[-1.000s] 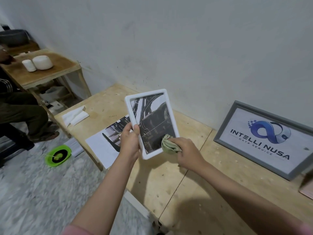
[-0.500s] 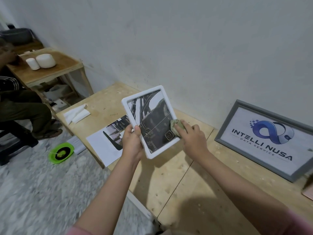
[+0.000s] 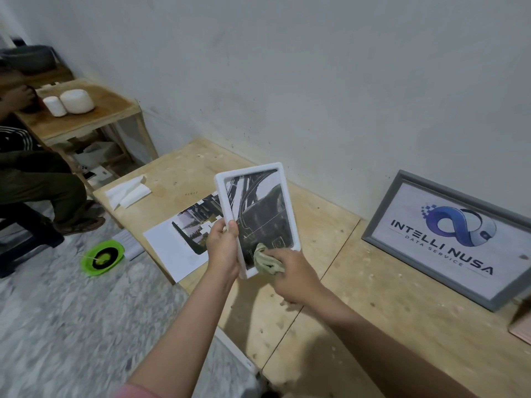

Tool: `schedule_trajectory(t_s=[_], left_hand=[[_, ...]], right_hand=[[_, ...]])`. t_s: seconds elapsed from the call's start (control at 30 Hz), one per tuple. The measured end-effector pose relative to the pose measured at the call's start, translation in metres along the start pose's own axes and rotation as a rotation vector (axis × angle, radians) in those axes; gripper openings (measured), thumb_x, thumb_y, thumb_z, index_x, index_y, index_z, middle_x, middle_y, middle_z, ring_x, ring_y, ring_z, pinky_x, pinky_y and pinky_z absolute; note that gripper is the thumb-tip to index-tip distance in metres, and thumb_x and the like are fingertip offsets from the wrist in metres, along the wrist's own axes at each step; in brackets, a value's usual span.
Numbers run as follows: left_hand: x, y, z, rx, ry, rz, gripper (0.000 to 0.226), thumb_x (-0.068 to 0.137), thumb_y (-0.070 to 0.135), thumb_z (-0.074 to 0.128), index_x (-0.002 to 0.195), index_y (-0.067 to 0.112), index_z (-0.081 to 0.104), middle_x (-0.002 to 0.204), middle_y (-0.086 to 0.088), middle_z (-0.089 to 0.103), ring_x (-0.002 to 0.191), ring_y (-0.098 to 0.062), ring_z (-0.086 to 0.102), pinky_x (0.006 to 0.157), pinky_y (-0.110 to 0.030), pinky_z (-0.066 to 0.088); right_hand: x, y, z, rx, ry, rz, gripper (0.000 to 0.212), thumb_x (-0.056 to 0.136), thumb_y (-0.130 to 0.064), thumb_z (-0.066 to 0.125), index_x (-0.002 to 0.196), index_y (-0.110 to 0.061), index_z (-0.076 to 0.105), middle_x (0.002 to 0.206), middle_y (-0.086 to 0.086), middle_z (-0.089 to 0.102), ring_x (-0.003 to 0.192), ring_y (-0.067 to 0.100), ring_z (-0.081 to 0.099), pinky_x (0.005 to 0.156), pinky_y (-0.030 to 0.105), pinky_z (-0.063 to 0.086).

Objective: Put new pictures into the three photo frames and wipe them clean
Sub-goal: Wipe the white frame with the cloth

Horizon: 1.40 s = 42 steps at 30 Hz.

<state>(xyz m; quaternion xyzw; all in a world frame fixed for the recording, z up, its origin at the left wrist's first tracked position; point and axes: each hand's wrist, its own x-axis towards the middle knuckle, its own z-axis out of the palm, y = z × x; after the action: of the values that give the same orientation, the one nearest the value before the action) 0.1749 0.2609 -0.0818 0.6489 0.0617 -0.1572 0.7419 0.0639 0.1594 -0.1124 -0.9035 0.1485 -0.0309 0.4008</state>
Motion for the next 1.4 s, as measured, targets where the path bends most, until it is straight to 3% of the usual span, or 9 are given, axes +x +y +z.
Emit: schedule_trajectory(t_s=[0.07,0.17,0.33,0.63,0.87,0.97,1.1,1.2,1.4], left_hand=[[0.003,0.001,-0.003,-0.059,-0.031,-0.031,0.018,0.1,0.016,0.044,0.095,0.016,0.061,0.087,-0.005,0.055,0.082,-0.022,0.048,0.076,-0.033,0.042],[0.005,0.003,-0.003,-0.193,-0.114,-0.078,0.019,0.101,0.014,0.04,0.106,0.009,0.057,0.086,-0.005,0.059,0.073,-0.02,0.056,0.07,-0.033,0.05],[0.0,0.005,0.002,-0.128,-0.21,-0.038,0.019,0.102,0.013,0.038,0.103,0.006,0.056,0.083,-0.007,0.058,0.067,-0.019,0.055,0.058,-0.028,0.054],[0.002,0.001,0.0,-0.345,-0.234,-0.156,0.02,0.101,0.005,0.035,0.114,0.006,0.049,0.093,-0.013,0.061,0.08,-0.024,0.061,0.075,-0.038,0.053],[0.012,-0.004,-0.016,-0.23,-0.136,-0.122,0.019,0.101,0.012,0.037,0.1,0.008,0.055,0.09,-0.011,0.056,0.086,-0.024,0.053,0.086,-0.043,0.048],[0.009,-0.005,-0.017,-0.226,-0.13,-0.119,0.021,0.102,0.012,0.035,0.093,0.011,0.055,0.087,-0.007,0.059,0.078,-0.021,0.056,0.083,-0.041,0.05],[0.01,-0.003,-0.014,-0.188,-0.133,-0.124,0.019,0.102,0.014,0.036,0.102,0.011,0.055,0.093,-0.009,0.057,0.081,-0.022,0.054,0.086,-0.044,0.05],[0.003,-0.005,-0.001,-0.1,-0.145,-0.089,0.019,0.102,0.012,0.037,0.102,0.01,0.056,0.081,-0.004,0.059,0.065,-0.013,0.057,0.061,-0.026,0.054],[-0.004,-0.005,0.012,-0.102,-0.177,-0.105,0.018,0.101,0.009,0.038,0.1,0.008,0.055,0.08,-0.009,0.061,0.066,-0.018,0.058,0.063,-0.029,0.052]], right_hand=[[0.007,-0.009,-0.023,0.259,-0.062,0.037,0.041,0.079,0.001,0.05,0.104,-0.027,0.066,0.099,-0.007,0.066,0.082,0.014,0.062,0.061,0.018,0.048],[0.027,-0.018,-0.056,0.464,0.229,0.064,0.041,0.083,0.005,0.047,0.109,-0.021,0.065,0.1,-0.002,0.065,0.084,0.013,0.062,0.064,0.014,0.047],[0.059,-0.024,-0.075,-0.157,0.566,-0.251,0.07,0.066,0.009,0.044,0.131,-0.018,0.053,0.13,0.005,0.054,0.102,0.027,0.048,0.08,0.034,0.045],[0.048,-0.017,-0.008,-0.532,0.392,-0.559,0.081,0.049,0.01,0.06,0.123,-0.024,0.06,0.134,-0.001,0.056,0.078,0.021,0.04,0.063,0.034,0.046],[0.028,0.023,-0.028,-0.609,0.046,-0.811,0.047,0.07,-0.018,0.038,0.101,-0.027,0.072,0.124,-0.006,0.063,0.075,0.024,0.051,0.06,0.033,0.046],[0.041,0.028,-0.057,-0.683,0.116,-0.806,0.042,0.067,-0.021,0.037,0.087,-0.023,0.075,0.112,-0.004,0.069,0.071,0.026,0.056,0.056,0.031,0.046],[0.063,0.031,-0.074,-0.753,0.348,-0.639,0.055,0.059,-0.005,0.041,0.103,-0.017,0.071,0.117,0.005,0.067,0.07,0.028,0.052,0.053,0.034,0.046],[0.077,0.012,-0.064,-0.696,0.523,-0.439,0.068,0.053,0.003,0.054,0.118,-0.012,0.064,0.124,0.013,0.062,0.075,0.031,0.053,0.059,0.033,0.045],[0.077,-0.013,-0.026,-0.581,0.434,-0.483,0.076,0.05,0.004,0.061,0.123,-0.017,0.06,0.135,0.008,0.054,0.08,0.03,0.051,0.066,0.035,0.044]])
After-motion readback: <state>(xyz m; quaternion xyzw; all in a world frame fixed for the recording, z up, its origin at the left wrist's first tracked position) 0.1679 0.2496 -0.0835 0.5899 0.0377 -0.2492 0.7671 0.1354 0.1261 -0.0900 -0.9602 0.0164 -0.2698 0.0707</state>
